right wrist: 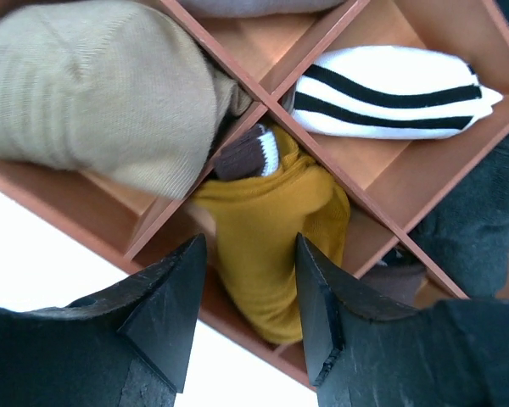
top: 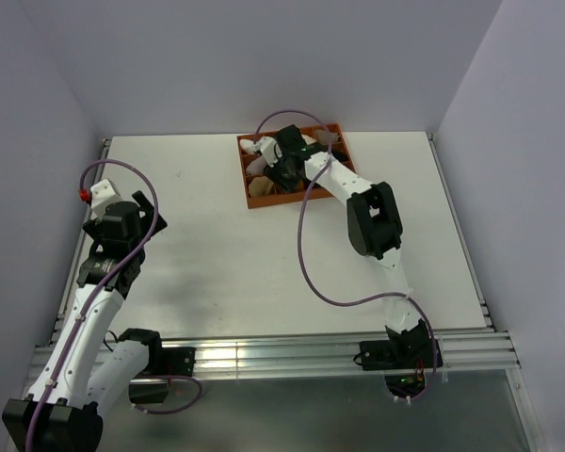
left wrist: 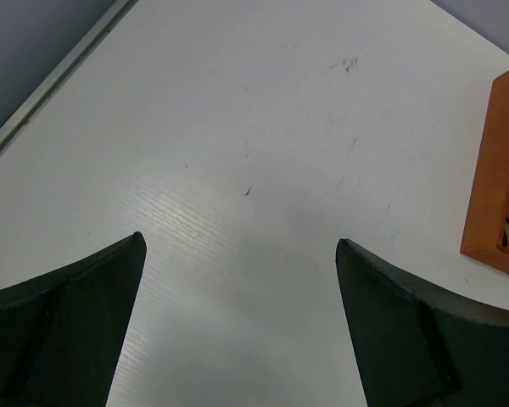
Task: Roll the socks
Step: Place the sock in the storage box, then reset both arms
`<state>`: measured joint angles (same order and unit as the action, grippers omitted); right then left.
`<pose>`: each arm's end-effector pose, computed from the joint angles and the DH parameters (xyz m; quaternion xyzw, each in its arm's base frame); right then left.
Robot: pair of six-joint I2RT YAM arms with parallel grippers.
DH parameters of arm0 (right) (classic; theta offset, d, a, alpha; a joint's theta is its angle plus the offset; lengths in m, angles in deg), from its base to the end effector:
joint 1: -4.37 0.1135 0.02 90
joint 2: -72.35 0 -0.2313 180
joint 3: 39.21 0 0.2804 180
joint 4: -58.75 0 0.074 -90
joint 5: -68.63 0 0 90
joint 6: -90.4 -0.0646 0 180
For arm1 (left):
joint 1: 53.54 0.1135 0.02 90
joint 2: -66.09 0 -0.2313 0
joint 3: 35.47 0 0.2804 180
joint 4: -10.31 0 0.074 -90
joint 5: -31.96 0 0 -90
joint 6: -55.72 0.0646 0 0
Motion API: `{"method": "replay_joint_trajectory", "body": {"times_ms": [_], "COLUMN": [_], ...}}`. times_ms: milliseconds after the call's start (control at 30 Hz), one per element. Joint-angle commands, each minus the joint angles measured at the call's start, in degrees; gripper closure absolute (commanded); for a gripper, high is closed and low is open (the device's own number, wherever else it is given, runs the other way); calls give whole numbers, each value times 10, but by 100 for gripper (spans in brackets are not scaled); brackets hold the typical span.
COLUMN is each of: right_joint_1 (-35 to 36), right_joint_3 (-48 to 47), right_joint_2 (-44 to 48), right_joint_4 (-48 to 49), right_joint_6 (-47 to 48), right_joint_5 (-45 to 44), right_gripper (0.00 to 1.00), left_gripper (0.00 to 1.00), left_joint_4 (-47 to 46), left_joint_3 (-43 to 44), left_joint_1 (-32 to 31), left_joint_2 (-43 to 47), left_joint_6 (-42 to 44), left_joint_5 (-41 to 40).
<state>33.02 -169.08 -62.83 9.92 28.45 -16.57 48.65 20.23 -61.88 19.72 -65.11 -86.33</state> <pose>0.4751 0.2657 0.1384 -0.4627 0.8305 0.0415 0.3074 0.2533 -0.0062 0.2629 -0.2846 0.7953 0.0334 0.5342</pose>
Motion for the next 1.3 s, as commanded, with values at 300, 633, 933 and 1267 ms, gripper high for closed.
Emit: {"method": "replay_joint_trajectory", "body": {"times_ms": [300, 633, 933, 1267], "right_joint_1": [-1, -26, -56, -63], "right_joint_3": [21, 98, 340, 576], "right_joint_2": [102, 308, 628, 1031], "right_joint_4": [-4, 16, 11, 71], "right_joint_6": [-5, -163, -386, -427], "right_joint_5": [17, -151, -410, -436], "right_gripper": [46, 39, 22, 10], "left_gripper": [1, 0, 1, 0], "left_joint_4": [-21, -8, 72, 123], "left_joint_3": [-1, 20, 124, 210], "left_joint_1": [-2, -3, -11, -33], "left_joint_2": [17, 66, 117, 165], "left_joint_6": [11, 8, 16, 44], "left_joint_5": [2, -4, -23, -47]}}
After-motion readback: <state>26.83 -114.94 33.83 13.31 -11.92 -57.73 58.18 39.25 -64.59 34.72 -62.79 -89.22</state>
